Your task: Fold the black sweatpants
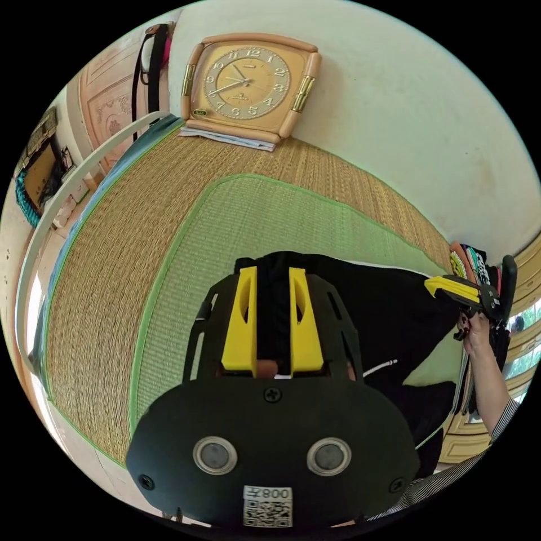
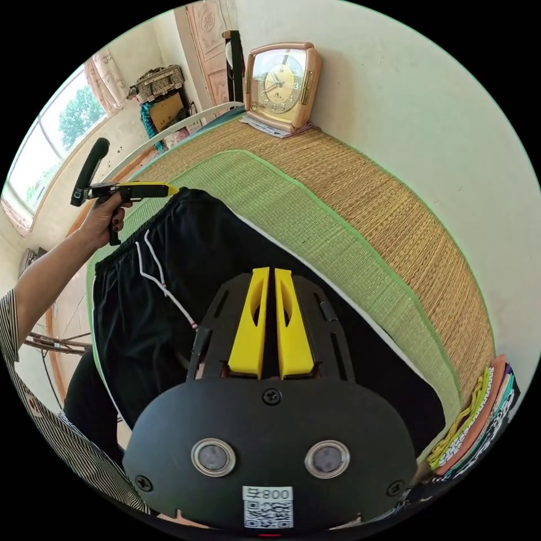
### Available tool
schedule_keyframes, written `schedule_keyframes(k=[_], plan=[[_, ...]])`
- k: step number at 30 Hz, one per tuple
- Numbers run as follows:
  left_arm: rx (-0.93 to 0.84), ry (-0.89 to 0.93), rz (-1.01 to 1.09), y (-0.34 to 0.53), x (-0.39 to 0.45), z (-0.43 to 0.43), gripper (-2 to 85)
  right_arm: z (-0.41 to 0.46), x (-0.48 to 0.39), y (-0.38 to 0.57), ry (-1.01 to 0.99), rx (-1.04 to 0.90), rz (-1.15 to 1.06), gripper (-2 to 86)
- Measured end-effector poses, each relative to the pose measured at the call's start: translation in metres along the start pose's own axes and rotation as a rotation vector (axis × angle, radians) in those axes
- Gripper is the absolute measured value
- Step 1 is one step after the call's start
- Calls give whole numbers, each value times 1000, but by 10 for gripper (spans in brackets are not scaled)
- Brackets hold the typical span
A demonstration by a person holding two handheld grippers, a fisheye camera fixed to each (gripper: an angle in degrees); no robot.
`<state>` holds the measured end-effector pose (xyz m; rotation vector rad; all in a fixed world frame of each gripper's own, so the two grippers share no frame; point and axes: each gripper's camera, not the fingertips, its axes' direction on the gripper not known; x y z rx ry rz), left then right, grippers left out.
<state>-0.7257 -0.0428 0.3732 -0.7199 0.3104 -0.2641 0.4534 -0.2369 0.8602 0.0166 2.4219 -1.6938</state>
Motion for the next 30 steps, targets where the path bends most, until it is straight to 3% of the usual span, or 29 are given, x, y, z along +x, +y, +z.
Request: schedule_keyframes(k=[7,12,17,23,30], plan=[[-60,48,-81,-24,-22,15,48,46,13,-41,-48,-193,-19,60],[18,63,-14,-25,-15,-5,10,37,4,-45,69,-154,-78,11],[186,44,-15,-30,-9,-37,13,16,15,-53,61,-61,-22,4],[-59,3,57,-35,11,-1,67,31,26,-44,20,-135,6,6],[24,-41,101,-41,31,-11,25,32,39,-24,8,-113,18,12]])
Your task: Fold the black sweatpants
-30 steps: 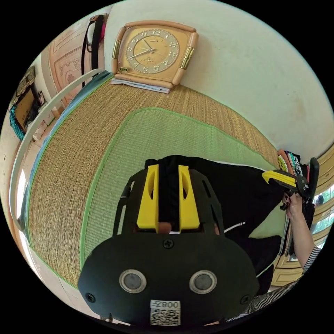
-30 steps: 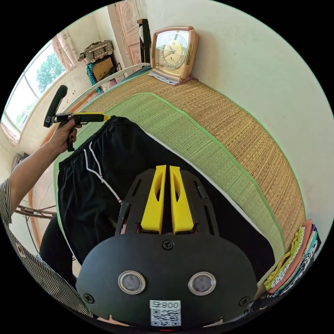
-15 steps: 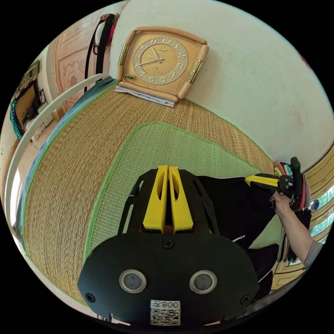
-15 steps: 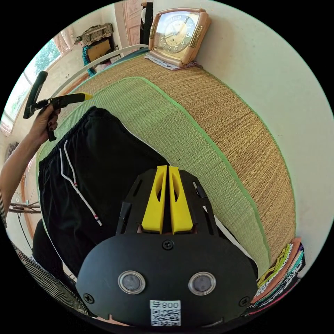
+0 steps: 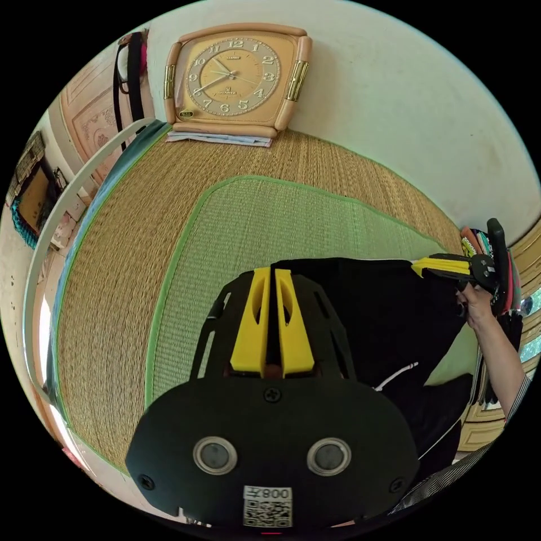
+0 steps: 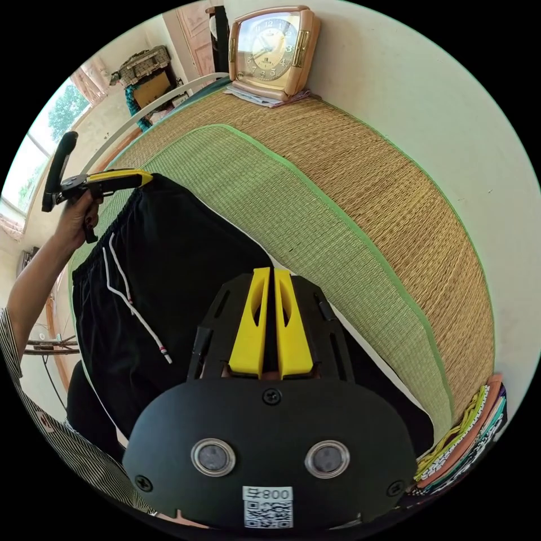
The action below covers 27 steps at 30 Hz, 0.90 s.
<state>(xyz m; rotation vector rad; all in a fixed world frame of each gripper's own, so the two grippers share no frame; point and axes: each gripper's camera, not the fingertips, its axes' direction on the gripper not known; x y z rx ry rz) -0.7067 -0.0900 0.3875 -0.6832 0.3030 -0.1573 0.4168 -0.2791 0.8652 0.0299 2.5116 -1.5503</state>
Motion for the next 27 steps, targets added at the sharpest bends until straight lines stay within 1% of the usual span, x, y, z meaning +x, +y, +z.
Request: schedule_keyframes(k=[2,4,7,8,10,11,13,15,16,18,19,20,21,23,25,27], plan=[[68,-14,-2,-3,3,-10,20,-1,8,6,-31,23,19,16],[89,-10,9,-4,5,-9,19,-1,16,12,-60,42,45,22],[-3,-38,-37,-6,5,7,19,3,29,27,-84,54,89,40],[8,-76,-71,-3,5,7,19,2,34,36,-95,72,110,47],[73,-87,-100,4,8,-1,18,-3,40,53,-117,119,128,50],[131,-69,-107,11,11,-8,17,-6,43,67,-125,147,137,49],[178,-49,-128,21,18,-14,14,-7,44,90,-139,169,147,38],[203,51,-97,32,30,-12,10,2,39,122,-131,169,146,19],[183,123,-48,38,39,-4,7,8,39,128,-118,152,151,15],[57,110,5,40,53,20,5,38,41,147,-105,54,175,3],[-54,65,3,41,58,37,4,36,42,154,-116,100,179,1],[22,71,-15,44,59,34,3,36,48,161,-137,91,200,-1],[31,85,-38,44,58,33,3,34,52,169,-139,90,223,-2],[78,218,-71,46,62,27,2,26,57,190,-118,139,232,-3],[100,308,-29,50,77,26,2,21,64,217,-75,160,265,-4],[74,367,26,51,100,33,2,23,82,259,14,141,350,-4]])
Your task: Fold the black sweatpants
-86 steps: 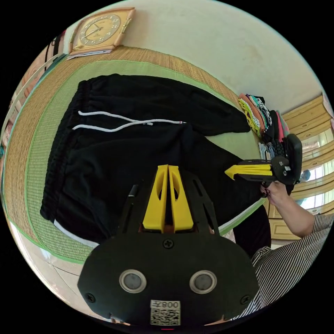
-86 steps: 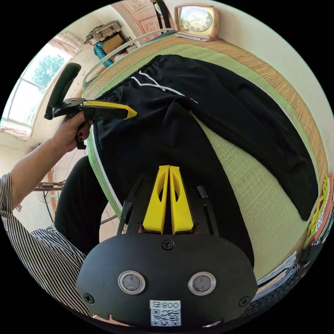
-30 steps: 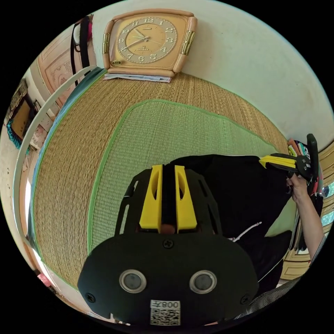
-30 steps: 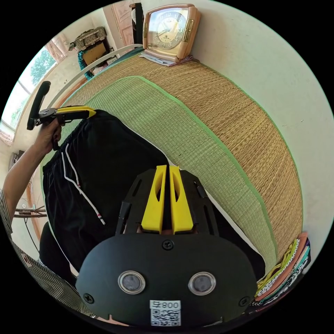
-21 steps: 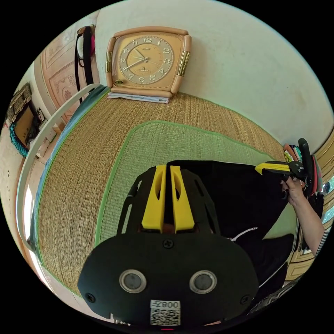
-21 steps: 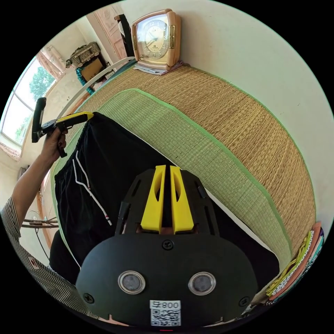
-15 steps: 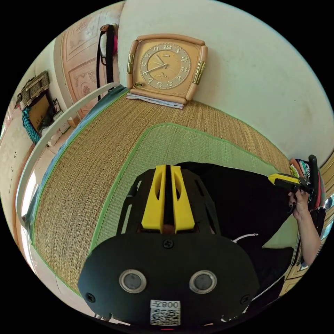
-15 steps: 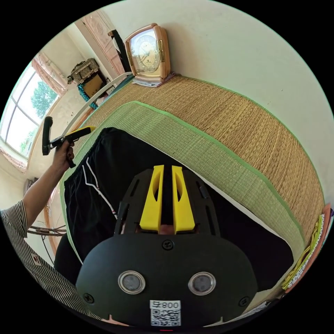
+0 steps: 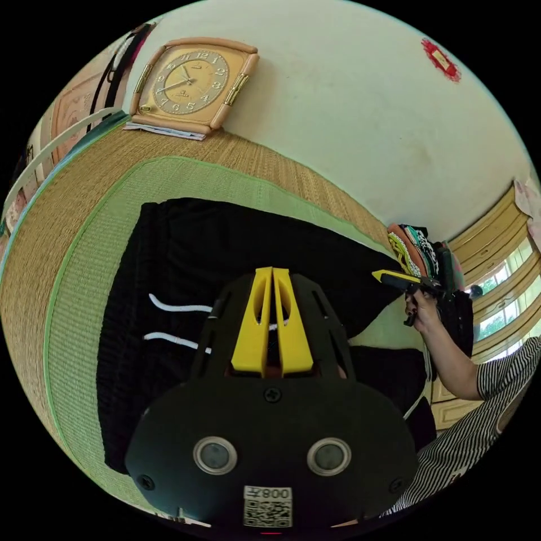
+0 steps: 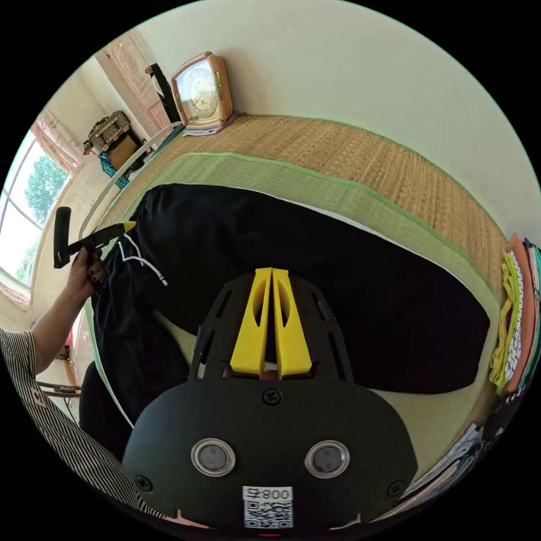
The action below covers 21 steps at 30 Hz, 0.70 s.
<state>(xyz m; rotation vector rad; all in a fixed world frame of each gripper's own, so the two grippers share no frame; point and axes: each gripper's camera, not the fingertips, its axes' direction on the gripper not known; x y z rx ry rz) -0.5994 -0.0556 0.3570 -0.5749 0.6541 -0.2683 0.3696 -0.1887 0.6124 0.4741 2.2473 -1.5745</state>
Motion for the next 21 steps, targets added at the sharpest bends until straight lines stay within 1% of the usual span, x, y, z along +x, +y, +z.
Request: schedule_keyframes(k=[2,4,5,7,8,12,16,18,20,21], plan=[[-87,46,101,-2,29,28,2,0,26,25,43,-8,75,-4],[-132,42,164,-3,48,49,2,3,50,49,91,-32,147,-4],[-190,34,198,-3,57,64,2,8,62,64,97,-52,178,-3],[-283,-19,225,0,64,86,1,10,72,84,34,-21,195,-2],[-225,-16,228,4,66,87,1,13,77,93,10,-17,201,-1],[-249,-7,181,4,66,93,1,21,87,116,-3,-1,204,0],[-230,73,239,3,89,101,1,13,114,137,-7,93,265,0],[-256,72,287,5,102,113,1,12,140,152,44,108,335,0],[-324,27,325,13,112,136,1,15,161,166,73,113,380,0],[-347,18,330,15,113,143,1,21,174,174,105,84,417,0]])
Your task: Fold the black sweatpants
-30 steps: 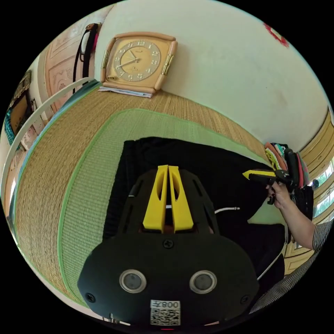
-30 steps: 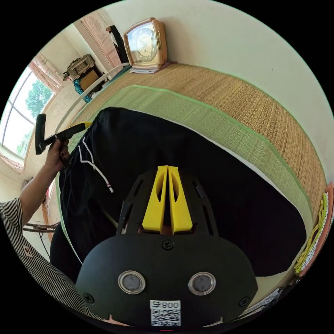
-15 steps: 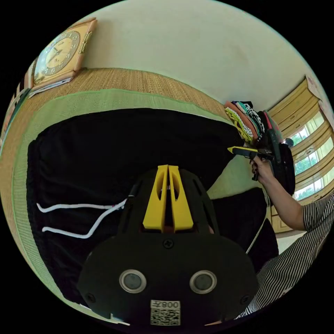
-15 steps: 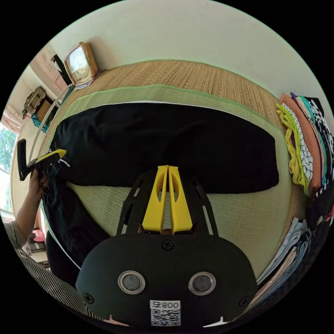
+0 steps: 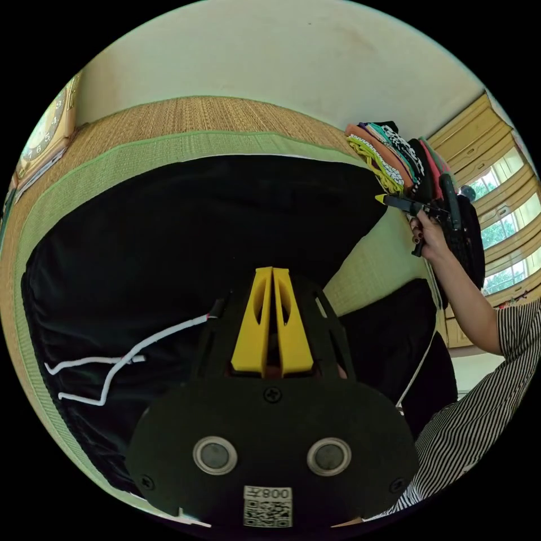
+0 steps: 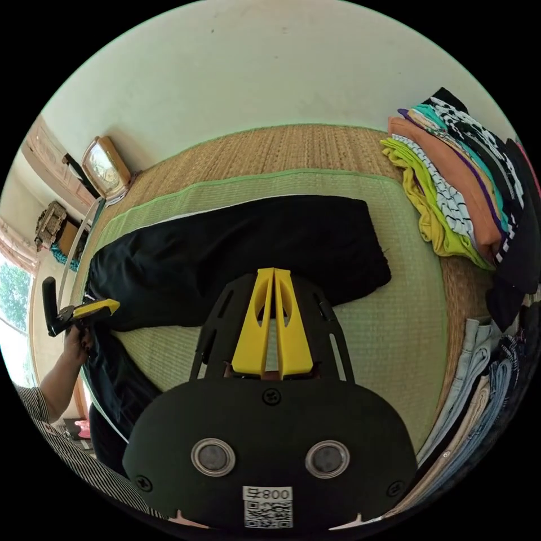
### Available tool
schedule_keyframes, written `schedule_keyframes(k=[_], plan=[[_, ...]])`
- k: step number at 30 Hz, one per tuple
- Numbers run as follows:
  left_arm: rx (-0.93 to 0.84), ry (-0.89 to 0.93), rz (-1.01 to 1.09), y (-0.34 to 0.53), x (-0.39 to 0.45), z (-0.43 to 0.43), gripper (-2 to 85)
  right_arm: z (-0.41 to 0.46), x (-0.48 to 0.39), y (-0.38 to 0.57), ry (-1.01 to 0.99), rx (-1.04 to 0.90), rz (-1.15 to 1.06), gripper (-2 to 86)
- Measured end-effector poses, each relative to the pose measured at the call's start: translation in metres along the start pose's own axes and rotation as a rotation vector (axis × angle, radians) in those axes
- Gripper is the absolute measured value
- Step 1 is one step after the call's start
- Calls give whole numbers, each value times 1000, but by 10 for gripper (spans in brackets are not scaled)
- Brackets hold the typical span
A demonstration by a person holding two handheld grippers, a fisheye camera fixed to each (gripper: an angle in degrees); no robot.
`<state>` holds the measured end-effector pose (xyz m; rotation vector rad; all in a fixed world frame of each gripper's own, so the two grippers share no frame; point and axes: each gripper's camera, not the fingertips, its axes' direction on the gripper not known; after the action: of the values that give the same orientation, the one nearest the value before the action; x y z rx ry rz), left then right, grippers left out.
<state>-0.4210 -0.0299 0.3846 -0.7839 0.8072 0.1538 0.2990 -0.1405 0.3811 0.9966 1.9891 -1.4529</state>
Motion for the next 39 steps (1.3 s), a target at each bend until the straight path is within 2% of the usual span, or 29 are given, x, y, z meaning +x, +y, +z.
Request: schedule_keyframes(k=[1,3,7,12,18,21,24,27,30,35,37,39], plan=[[38,1,-10,2,1,4,1,5,7,1,9,-17,16,0],[31,11,-37,4,1,9,1,15,29,9,-96,-25,51,0],[74,13,-61,19,7,-1,1,9,39,24,-125,-18,31,0],[77,59,-68,65,21,-7,2,-31,43,106,-178,-35,-64,0],[-3,12,-193,126,32,9,1,-26,51,225,-108,-204,3,0],[-1,-34,-247,147,32,16,1,-4,56,249,-58,-275,3,0],[-32,-33,-283,160,29,22,1,12,67,256,-74,-272,47,0],[38,-48,-326,178,29,5,1,9,71,264,-98,-239,82,0],[70,-89,-365,210,26,-10,1,0,58,280,-107,-198,34,0],[-20,-251,-477,272,6,-8,1,15,11,320,-141,-241,-102,0],[-72,-219,-499,288,-3,2,1,30,-8,336,-141,-282,-156,0],[-37,-186,-515,302,-9,3,1,58,-31,357,-64,-375,-246,1]])
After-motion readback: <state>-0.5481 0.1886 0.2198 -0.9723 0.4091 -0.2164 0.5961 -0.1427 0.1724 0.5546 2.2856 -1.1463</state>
